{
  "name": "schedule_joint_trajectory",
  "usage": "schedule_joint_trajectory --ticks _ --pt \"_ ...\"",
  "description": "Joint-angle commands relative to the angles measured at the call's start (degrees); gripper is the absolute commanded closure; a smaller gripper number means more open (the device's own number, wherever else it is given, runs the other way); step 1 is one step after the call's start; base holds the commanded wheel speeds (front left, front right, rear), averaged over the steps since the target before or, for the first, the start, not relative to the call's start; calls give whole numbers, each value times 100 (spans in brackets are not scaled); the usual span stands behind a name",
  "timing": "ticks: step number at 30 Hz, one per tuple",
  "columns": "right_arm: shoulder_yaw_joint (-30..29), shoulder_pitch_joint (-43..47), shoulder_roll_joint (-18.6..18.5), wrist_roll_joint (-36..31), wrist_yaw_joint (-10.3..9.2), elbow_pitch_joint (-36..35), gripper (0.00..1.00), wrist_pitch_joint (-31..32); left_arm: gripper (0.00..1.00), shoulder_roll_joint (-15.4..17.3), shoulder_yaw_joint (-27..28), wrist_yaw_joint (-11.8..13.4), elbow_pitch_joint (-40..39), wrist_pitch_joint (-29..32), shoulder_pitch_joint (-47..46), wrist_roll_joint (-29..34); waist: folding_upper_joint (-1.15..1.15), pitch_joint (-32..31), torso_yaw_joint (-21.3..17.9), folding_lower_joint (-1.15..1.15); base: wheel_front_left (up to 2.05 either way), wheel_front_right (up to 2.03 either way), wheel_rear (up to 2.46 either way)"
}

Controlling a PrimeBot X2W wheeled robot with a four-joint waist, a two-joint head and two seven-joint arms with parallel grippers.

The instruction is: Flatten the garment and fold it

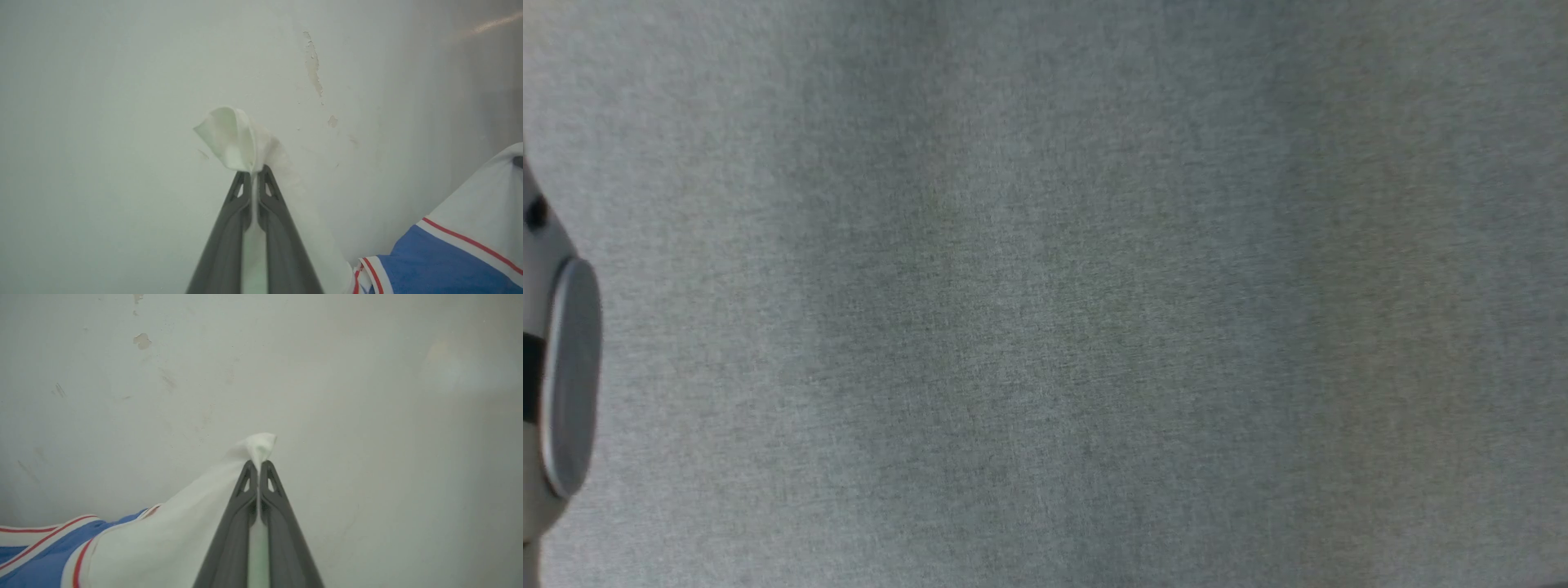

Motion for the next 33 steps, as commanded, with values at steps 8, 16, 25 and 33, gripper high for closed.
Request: schedule_joint_trajectory --ticks 8,16,25,33 --pt "68 234 -138 -29 -5 -5 100 -440 100 272 -12 -102 -191 -373 412 -457 0 737 175 -1 0 0 0" --pt "502 883 -106 668 -5 -120 100 -701 100 545 272 -111 -979 -487 1558 -1103 0 602 312 -1 0 0 0" --pt "995 2451 -471 2083 -5 -1043 100 -389 100 871 341 48 -2194 -198 3615 -1353 0 -11 436 -1 0 0 0" --pt "858 4173 -622 2824 -5 -2281 100 133 100 1003 376 359 -3152 147 5339 -1513 0 -524 424 -1 0 0 0"
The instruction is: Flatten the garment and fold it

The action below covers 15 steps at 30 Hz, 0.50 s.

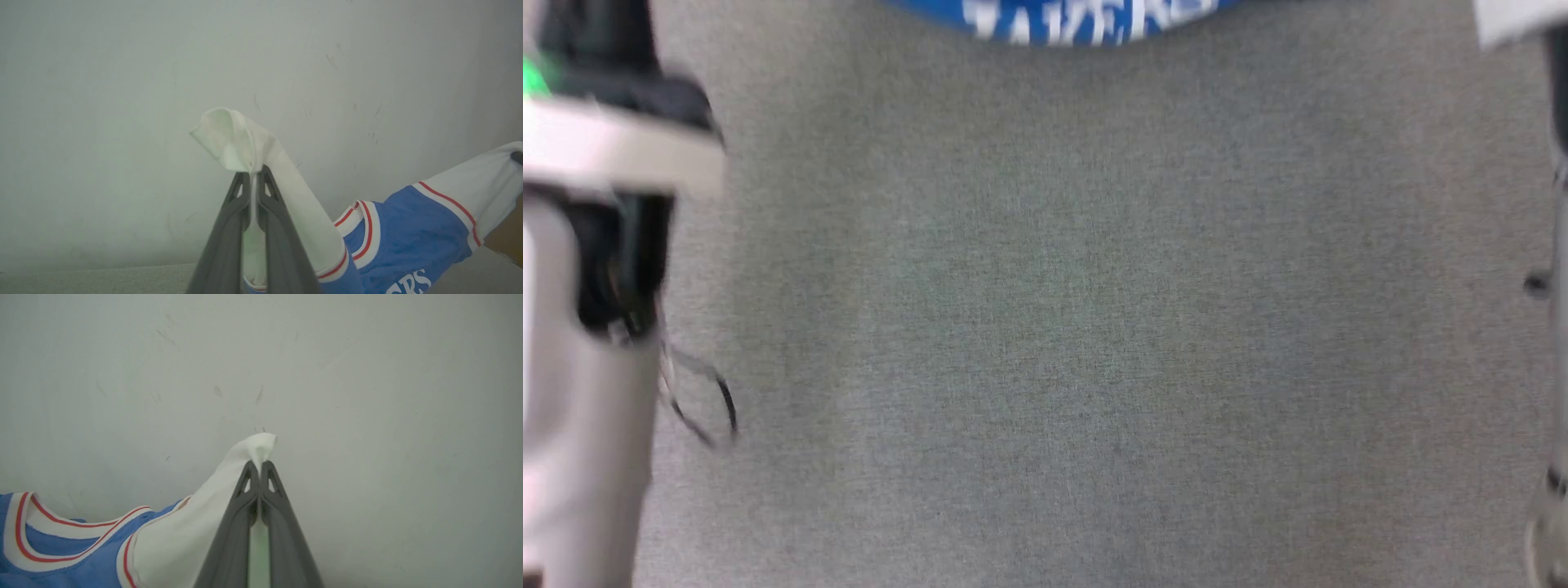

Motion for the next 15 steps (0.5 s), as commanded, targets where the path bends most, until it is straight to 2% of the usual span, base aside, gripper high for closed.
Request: schedule_joint_trajectory --ticks 1,6,15 --pt "-34 143 8 49 -5 -78 100 24 100 38 20 45 -56 10 168 -51 0 -287 7 1 0 0 0" --pt "-432 1323 196 291 -5 -759 100 233 100 -11 65 268 -441 72 1395 -212 0 -671 39 1 0 0 0" --pt "-1232 3494 700 741 -5 -1777 100 572 100 18 -50 365 -997 362 3311 -554 0 -1376 95 1 0 0 0"
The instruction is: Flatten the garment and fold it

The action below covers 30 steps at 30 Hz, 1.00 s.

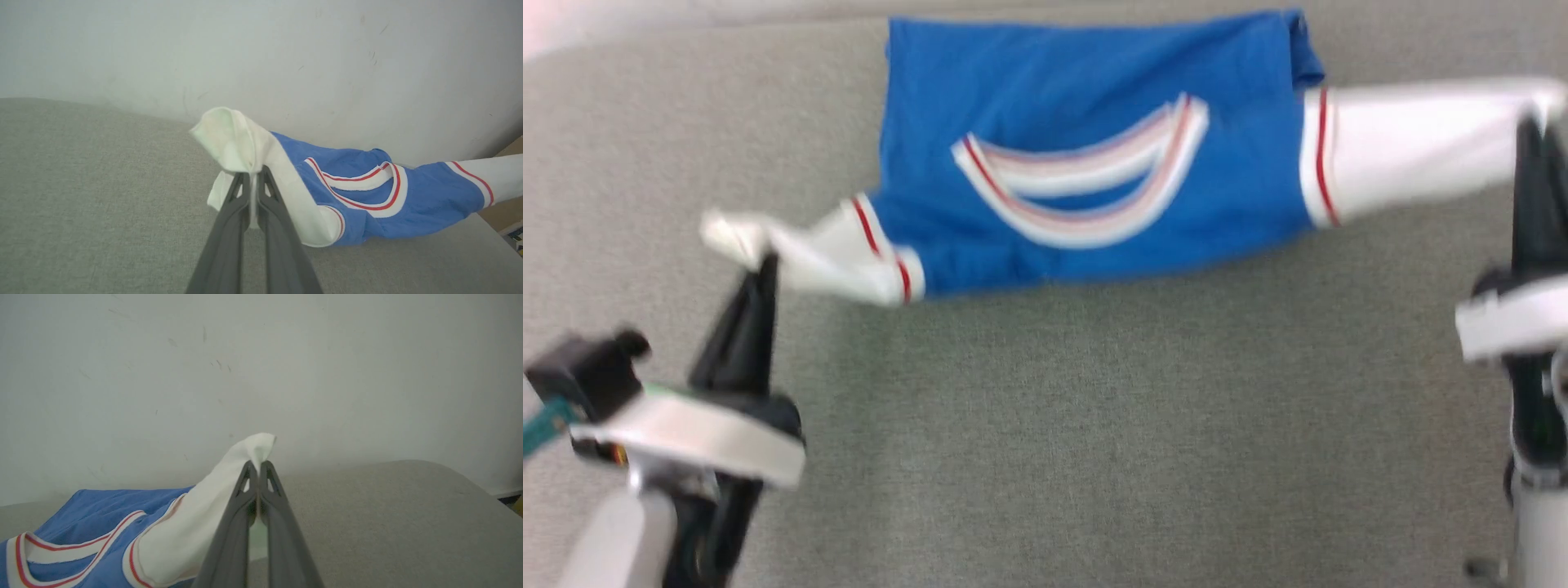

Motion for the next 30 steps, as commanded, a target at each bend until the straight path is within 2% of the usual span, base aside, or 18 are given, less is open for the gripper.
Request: schedule_joint_trajectory --ticks 1,7,11,16,22,30 --pt "-53 169 34 62 -5 -68 100 37 100 21 -3 38 -56 31 157 -45 -1 -360 40 2 0 0 0" --pt "-231 1339 124 411 -5 -165 100 614 100 181 -167 163 -158 459 1100 -146 -1 -760 49 2 0 0 0" --pt "-328 1942 144 608 -5 -169 100 1028 100 164 -327 187 -187 746 1548 -340 -1 -992 46 2 0 0 0" --pt "-499 2614 153 767 -5 -157 100 1767 100 313 -477 269 -225 1220 2123 -535 -1 -1272 54 2 0 0 0" --pt "-707 3169 156 693 -5 -212 100 2581 100 414 -583 371 -345 1682 2669 -839 -1 -1520 49 2 0 0 0" --pt "-884 3743 159 851 -5 -355 100 3318 100 421 -615 560 -540 1847 3120 -984 -1 -1840 62 2 0 0 0"
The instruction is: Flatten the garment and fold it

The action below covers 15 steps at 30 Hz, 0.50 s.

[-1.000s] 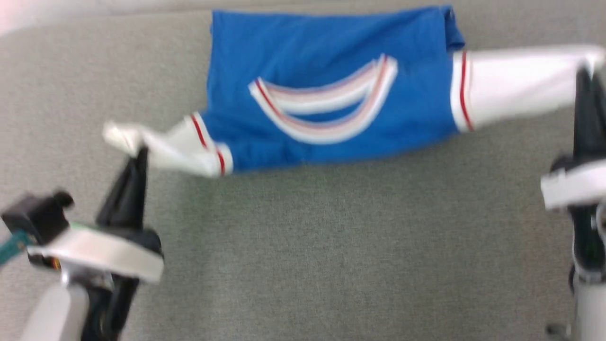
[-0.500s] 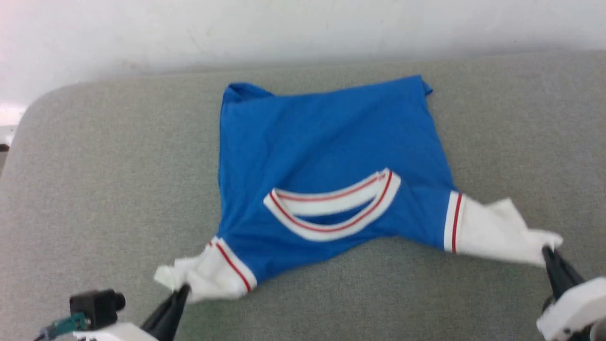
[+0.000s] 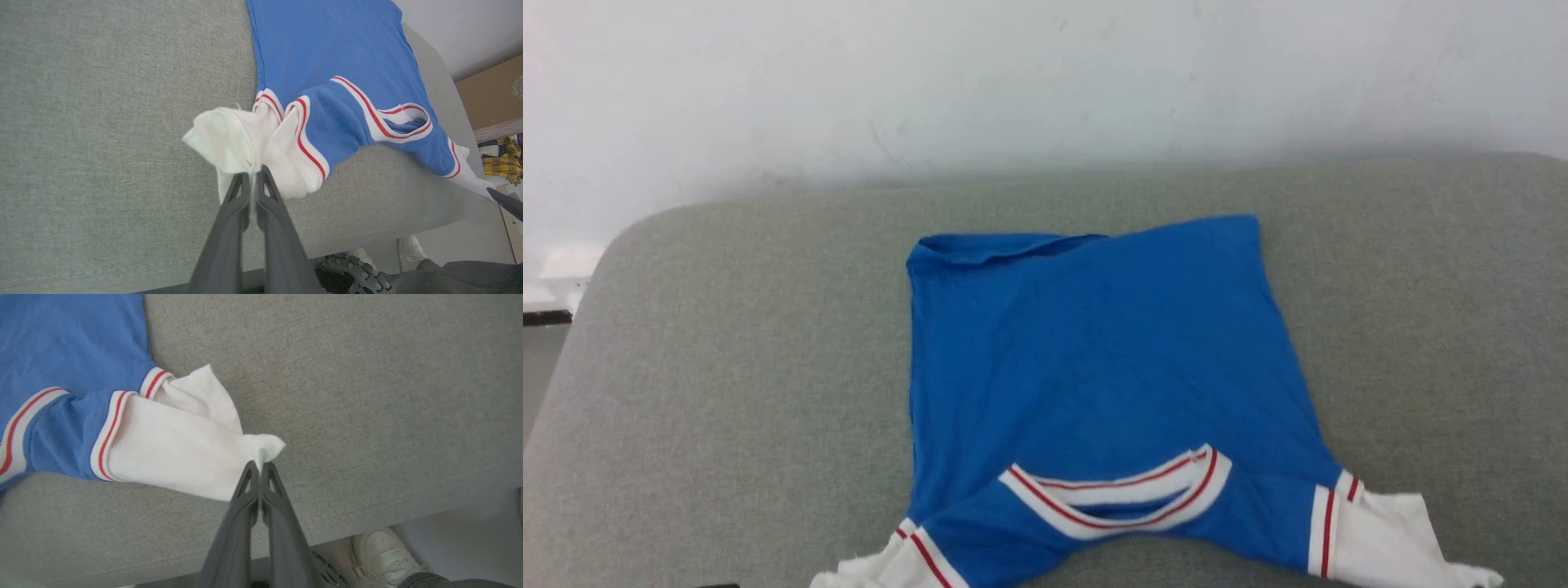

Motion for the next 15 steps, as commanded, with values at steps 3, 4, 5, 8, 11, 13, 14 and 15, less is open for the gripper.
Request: schedule_joint_trajectory --ticks 3,4,5,8,11,13,14,15 --pt "-77 252 13 30 -4 -111 100 210 100 49 -23 78 -86 109 237 -114 -1 -158 8 1 0 0 0" --pt "-80 323 13 75 -4 -144 100 278 100 56 -25 90 -119 126 291 -132 -1 -174 8 1 0 0 0" --pt "-87 388 13 112 -4 -180 100 335 100 58 -21 105 -150 135 342 -152 -1 -187 9 1 0 0 0" --pt "-106 532 13 170 -4 -279 100 422 100 72 7 167 -231 115 458 -149 -1 -217 4 1 0 0 0" --pt "-88 577 13 211 -4 -303 100 416 100 66 31 199 -312 93 518 -166 -1 -205 -3 1 0 0 0" --pt "-37 564 13 217 -4 -320 100 356 100 75 73 220 -378 41 509 -137 -1 -182 1 1 0 0 0" --pt "-34 534 13 208 -4 -329 100 272 100 77 105 232 -410 -10 488 -105 -1 -165 2 1 0 0 0" --pt "-14 501 13 165 -4 -327 100 196 100 79 122 231 -439 -46 464 -80 -1 -147 2 1 0 0 0"
